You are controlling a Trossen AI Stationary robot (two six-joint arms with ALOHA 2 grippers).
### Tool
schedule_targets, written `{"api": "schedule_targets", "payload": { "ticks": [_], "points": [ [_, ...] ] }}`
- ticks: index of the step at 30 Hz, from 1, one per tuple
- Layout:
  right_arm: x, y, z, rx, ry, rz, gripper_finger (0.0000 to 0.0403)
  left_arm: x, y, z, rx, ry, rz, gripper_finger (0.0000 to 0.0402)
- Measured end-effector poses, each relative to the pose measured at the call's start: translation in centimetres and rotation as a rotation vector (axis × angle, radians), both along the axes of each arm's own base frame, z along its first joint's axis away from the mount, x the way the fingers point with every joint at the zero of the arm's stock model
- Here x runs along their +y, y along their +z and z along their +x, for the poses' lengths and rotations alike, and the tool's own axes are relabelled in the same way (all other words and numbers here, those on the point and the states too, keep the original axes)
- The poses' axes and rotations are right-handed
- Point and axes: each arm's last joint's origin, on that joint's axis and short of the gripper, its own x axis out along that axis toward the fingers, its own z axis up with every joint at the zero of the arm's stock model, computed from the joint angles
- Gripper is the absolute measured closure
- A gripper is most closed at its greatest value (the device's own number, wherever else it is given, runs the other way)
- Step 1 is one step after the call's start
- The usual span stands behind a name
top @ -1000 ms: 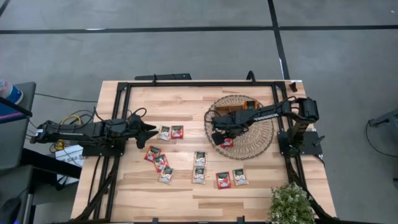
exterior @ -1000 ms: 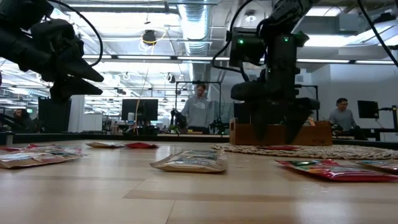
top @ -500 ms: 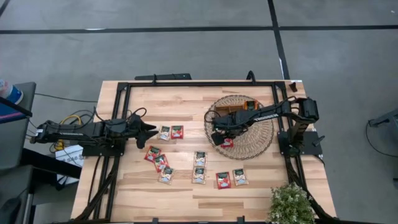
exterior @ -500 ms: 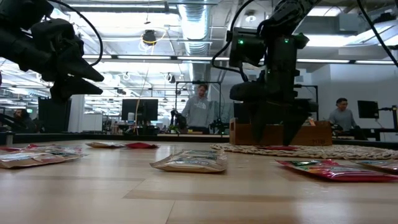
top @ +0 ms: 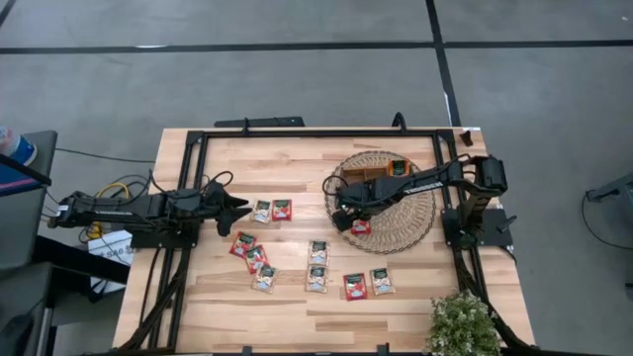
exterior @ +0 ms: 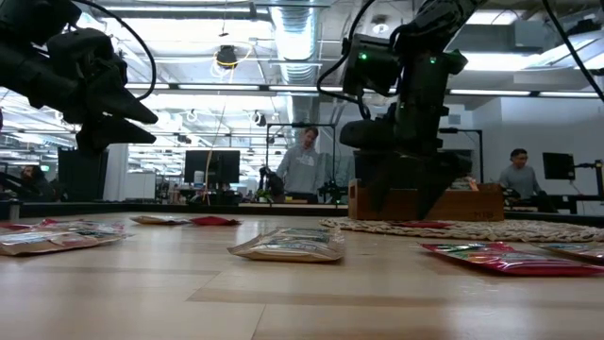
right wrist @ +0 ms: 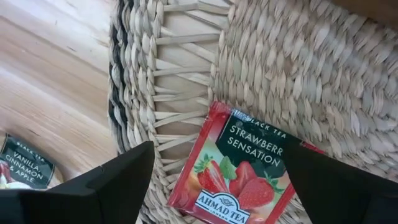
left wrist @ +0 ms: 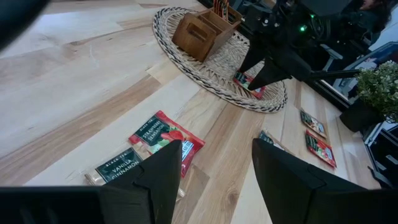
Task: Pick & Place Tea
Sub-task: Put the red tea pack into the middle compartment of the brown organizer
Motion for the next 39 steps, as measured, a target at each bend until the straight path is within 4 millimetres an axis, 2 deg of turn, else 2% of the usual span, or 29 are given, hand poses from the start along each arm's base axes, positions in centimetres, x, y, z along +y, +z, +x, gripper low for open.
{"api": "schedule_targets", "payload": {
  "ticks": [13, 22, 39],
  "points": [
    [0.35, 0.0, 0.02, -0.003, 0.107, 0.031, 0.0056, 0.0, 0.0, 0.0, 0.0, 0.0, 0.002, 0.0214],
    [0.06, -0.03, -0.18, 0.012, 0.019, 0.108, 0.0058, 0.0, 0.0, 0.0, 0.001, -0.001, 0.004, 0.0214],
    [-0.48, 0.48, -0.15, 0.013, 0.011, 0.16, 0.006, 0.0, 0.0, 0.0, 0.002, -0.002, 0.007, 0.0214]
  ]
}}
